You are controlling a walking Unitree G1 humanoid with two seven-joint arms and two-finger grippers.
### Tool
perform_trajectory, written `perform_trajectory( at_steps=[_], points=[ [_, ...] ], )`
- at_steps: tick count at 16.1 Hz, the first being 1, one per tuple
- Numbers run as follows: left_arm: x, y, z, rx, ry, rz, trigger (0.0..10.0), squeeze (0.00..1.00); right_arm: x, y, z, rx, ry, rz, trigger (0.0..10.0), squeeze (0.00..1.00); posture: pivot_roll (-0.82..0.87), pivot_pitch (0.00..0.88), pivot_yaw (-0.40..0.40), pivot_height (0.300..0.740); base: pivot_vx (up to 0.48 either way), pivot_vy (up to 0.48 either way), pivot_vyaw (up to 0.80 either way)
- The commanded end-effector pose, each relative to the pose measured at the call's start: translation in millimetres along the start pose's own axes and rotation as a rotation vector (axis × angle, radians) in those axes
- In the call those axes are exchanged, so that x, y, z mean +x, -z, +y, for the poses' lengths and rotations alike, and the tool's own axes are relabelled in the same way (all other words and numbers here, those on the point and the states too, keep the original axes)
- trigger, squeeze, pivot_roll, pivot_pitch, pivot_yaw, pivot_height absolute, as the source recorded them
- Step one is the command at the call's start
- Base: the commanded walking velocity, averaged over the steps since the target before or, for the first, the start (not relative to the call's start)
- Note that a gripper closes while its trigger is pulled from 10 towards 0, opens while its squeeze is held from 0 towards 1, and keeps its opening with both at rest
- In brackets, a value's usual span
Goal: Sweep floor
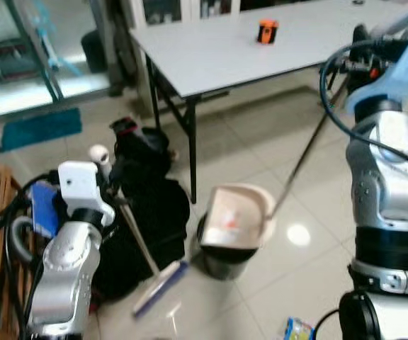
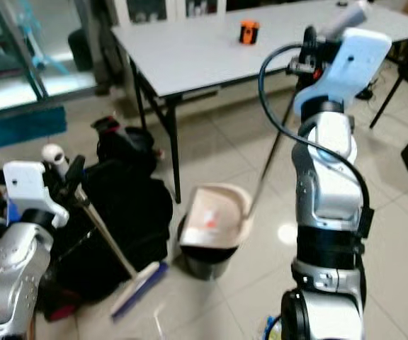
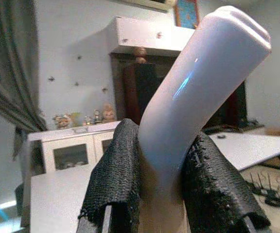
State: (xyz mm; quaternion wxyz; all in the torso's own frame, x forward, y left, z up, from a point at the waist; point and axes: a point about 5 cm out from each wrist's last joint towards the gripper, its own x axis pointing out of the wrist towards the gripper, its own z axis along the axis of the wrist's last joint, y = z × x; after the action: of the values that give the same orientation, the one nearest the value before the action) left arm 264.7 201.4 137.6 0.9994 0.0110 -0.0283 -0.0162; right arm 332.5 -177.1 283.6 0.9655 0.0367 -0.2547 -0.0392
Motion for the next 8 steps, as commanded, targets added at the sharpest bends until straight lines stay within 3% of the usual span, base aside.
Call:
perform_trajectory(
  at_steps=[1, 8],
  points=[
    [0.5, -1.7, 3.6, 0.028, 0.0, 0.006, 10.0, 0.0, 1.9, -9.0, 7.8, 0.029, -0.019, -0.061, 10.0, 0.0, 0.1, 0.0, 0.051, 0.74, 0.0, 0.0, 0.0],
    [-2.1, 4.0, 5.9, 0.032, 0.0, 0.031, 10.0, 0.0, 2.2, -1.0, 6.8, -0.014, 0.008, -0.071, 10.0, 0.0, 0.1, 0.0, 0.052, 0.74, 0.0, 0.0, 0.0]
  ],
)
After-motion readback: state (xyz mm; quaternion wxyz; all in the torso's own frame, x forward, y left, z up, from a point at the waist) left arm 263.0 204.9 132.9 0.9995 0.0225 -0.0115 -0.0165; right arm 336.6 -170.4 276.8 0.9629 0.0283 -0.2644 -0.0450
